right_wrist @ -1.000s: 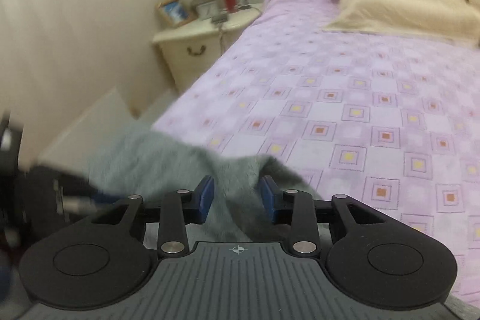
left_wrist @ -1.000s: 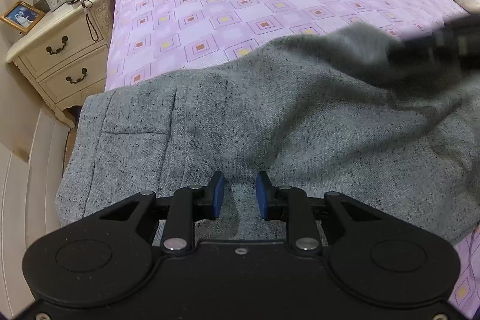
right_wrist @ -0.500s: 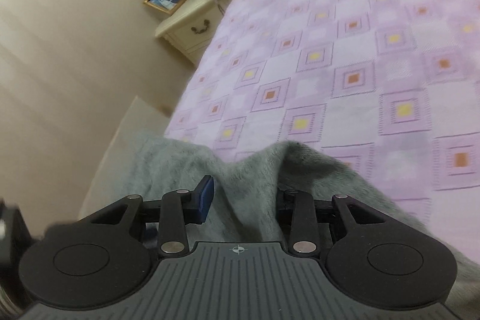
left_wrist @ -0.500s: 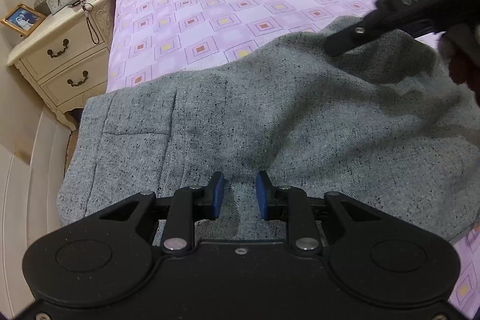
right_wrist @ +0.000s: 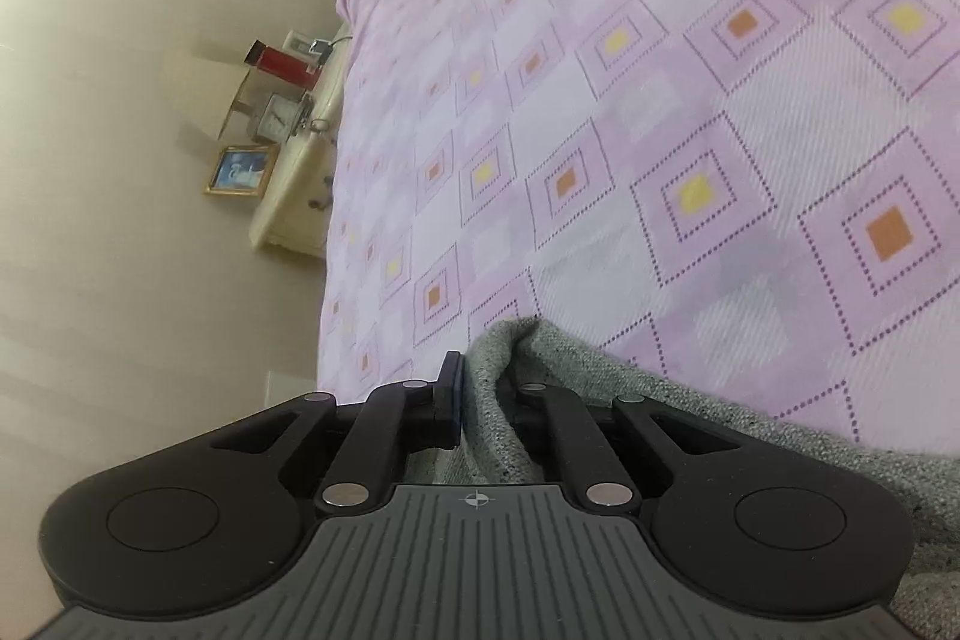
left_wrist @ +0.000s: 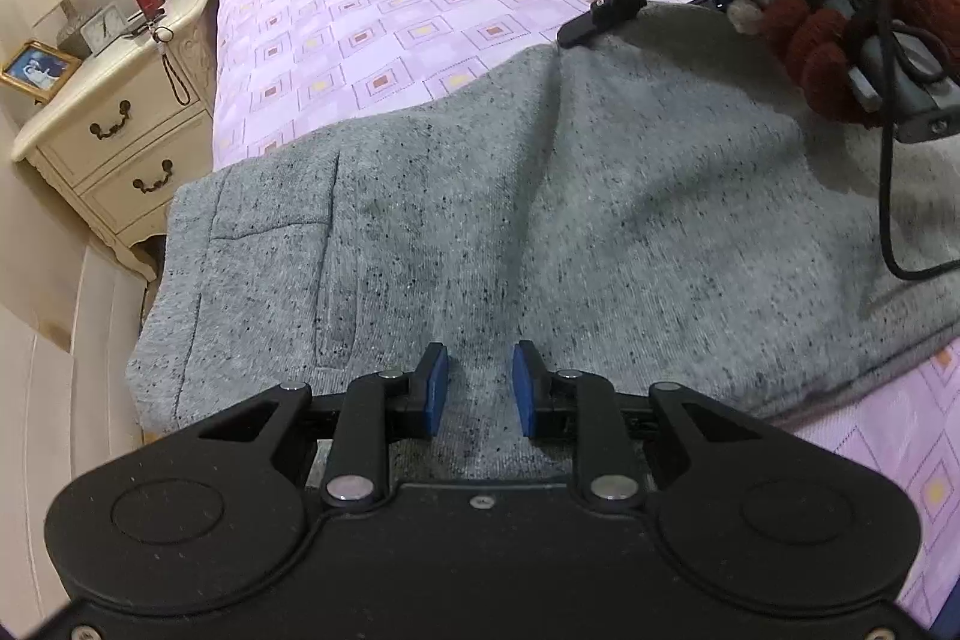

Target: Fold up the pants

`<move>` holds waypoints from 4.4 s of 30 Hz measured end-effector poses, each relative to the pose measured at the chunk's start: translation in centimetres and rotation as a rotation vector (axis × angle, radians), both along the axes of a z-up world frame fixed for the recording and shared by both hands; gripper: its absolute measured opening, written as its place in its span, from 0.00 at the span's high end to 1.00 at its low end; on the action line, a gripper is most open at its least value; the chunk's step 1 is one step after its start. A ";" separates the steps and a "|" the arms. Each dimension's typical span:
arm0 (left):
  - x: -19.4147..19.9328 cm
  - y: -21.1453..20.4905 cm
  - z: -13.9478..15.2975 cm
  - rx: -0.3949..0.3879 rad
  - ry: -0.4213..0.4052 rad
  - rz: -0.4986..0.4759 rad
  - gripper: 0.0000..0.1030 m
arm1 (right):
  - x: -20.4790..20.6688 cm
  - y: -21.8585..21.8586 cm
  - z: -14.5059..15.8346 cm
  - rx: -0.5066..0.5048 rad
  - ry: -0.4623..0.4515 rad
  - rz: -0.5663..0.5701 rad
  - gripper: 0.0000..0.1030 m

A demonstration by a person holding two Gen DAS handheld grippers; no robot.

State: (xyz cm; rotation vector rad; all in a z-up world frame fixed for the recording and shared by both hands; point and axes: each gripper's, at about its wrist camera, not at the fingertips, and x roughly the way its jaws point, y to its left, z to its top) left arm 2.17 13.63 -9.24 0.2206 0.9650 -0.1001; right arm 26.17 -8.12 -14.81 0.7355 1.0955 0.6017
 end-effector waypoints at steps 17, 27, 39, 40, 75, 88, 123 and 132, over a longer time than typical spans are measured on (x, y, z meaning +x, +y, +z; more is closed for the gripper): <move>2.0 0.5 3.1 -0.108 0.004 -0.022 0.62 | -3.7 -0.8 5.3 -0.528 -0.199 0.236 0.91; 0.0 -0.2 1.3 -0.009 0.068 -0.089 0.63 | -6.3 -6.7 7.0 -0.562 -0.233 0.154 0.91; 1.6 -3.7 -0.8 -0.009 0.090 -0.145 0.60 | -11.7 -16.2 10.6 -0.886 -0.278 0.042 0.93; 1.5 -3.8 -0.8 0.003 0.088 -0.150 0.60 | -12.3 -18.0 10.9 -0.882 -0.277 -0.009 0.92; 0.6 -5.7 0.0 0.011 0.077 -0.105 0.60 | -25.1 -39.4 4.9 -0.868 0.006 -0.885 0.95; 0.5 -9.5 2.4 -0.035 0.003 -0.227 0.55 | -30.2 -39.4 7.2 -0.921 -0.189 -0.911 0.67; 14.1 -16.9 0.0 -0.086 0.041 -0.084 0.48 | -19.9 -34.4 4.7 -1.138 -0.192 -0.593 0.79; 12.6 -18.9 2.0 -0.102 0.037 -0.140 0.52 | -28.5 -41.0 7.6 -0.757 -0.160 -0.853 0.56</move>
